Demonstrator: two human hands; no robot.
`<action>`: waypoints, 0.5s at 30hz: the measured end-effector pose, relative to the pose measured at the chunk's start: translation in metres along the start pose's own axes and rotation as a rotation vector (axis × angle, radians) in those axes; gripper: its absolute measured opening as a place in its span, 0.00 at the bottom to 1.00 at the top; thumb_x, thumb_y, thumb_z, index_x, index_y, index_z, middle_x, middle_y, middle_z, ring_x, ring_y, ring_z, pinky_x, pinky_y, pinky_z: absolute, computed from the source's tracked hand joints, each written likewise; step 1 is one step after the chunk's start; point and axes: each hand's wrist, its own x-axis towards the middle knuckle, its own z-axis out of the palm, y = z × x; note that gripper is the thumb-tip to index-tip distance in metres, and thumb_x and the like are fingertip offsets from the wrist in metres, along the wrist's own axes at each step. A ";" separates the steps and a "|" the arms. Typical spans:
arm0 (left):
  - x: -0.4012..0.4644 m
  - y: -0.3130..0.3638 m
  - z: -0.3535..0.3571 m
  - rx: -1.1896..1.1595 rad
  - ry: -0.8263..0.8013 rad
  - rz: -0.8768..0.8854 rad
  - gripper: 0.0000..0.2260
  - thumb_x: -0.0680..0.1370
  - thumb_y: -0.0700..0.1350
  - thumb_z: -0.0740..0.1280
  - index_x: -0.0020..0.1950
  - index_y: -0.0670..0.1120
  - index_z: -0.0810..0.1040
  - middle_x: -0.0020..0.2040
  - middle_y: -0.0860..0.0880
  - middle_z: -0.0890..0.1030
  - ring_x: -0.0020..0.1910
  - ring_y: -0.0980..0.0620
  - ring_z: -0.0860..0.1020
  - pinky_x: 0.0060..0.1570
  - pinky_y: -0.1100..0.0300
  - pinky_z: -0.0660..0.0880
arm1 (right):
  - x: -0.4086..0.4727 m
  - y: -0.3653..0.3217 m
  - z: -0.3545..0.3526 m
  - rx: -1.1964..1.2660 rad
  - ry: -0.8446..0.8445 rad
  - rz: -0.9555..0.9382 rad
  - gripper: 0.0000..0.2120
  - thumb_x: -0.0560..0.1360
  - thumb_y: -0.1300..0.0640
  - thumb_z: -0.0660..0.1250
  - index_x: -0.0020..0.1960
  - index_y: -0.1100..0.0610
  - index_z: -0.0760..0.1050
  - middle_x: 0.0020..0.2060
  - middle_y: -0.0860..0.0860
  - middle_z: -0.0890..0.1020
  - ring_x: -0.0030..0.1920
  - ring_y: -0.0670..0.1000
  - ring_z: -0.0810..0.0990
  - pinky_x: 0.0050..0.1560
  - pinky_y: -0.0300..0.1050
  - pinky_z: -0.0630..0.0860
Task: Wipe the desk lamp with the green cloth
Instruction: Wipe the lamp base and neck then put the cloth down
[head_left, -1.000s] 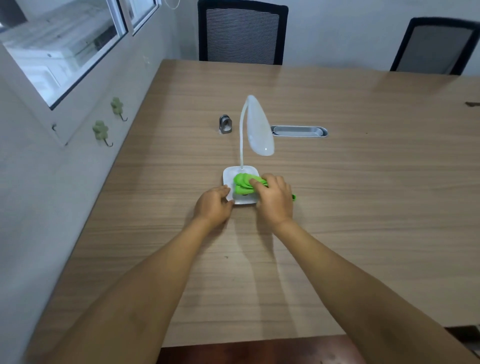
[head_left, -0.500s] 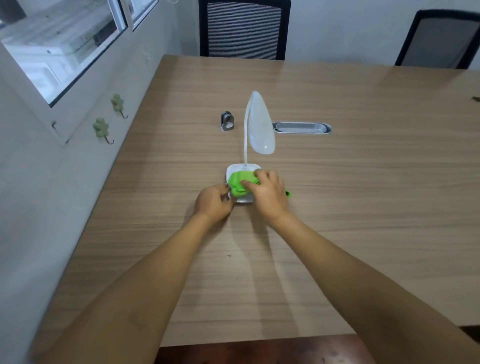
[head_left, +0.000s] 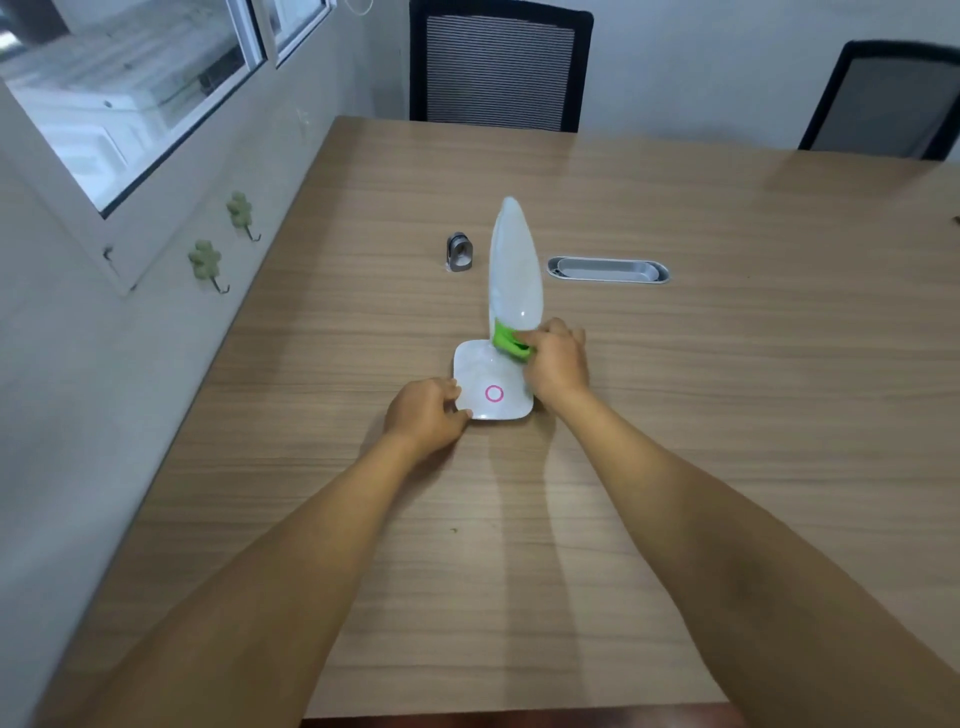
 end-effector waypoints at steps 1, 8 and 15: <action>0.000 0.000 0.000 0.009 0.002 0.002 0.17 0.73 0.47 0.70 0.57 0.39 0.81 0.60 0.43 0.82 0.61 0.45 0.79 0.62 0.55 0.74 | 0.002 0.002 0.001 -0.034 -0.039 -0.002 0.19 0.76 0.65 0.60 0.63 0.51 0.77 0.56 0.57 0.75 0.59 0.61 0.68 0.62 0.50 0.71; 0.003 0.000 0.000 0.048 0.003 0.020 0.17 0.73 0.48 0.69 0.58 0.40 0.80 0.61 0.44 0.81 0.62 0.45 0.78 0.62 0.55 0.74 | 0.011 0.001 -0.008 -0.082 0.037 0.092 0.16 0.76 0.63 0.59 0.62 0.57 0.74 0.60 0.58 0.73 0.61 0.61 0.67 0.60 0.49 0.69; 0.007 -0.002 0.001 0.085 -0.018 0.013 0.17 0.73 0.50 0.68 0.59 0.42 0.80 0.61 0.45 0.81 0.63 0.46 0.76 0.63 0.55 0.73 | 0.002 0.011 -0.008 -0.222 -0.026 0.126 0.20 0.76 0.66 0.56 0.64 0.56 0.75 0.60 0.58 0.71 0.62 0.62 0.66 0.62 0.50 0.70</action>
